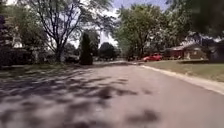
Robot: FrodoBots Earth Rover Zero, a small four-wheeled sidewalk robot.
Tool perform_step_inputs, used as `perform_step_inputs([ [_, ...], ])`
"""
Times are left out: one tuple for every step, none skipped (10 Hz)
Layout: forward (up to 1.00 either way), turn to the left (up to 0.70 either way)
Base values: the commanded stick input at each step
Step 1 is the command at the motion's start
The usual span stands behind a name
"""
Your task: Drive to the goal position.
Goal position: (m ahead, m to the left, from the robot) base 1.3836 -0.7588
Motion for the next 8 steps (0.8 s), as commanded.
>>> perform_step_inputs([
  [0.85, -0.05],
  [0.85, -0.09],
  [0.85, -0.14],
  [0.85, -0.18],
  [0.85, -0.23],
  [0.85, -0.27],
  [0.85, -0.32],
  [0.85, -0.34],
])
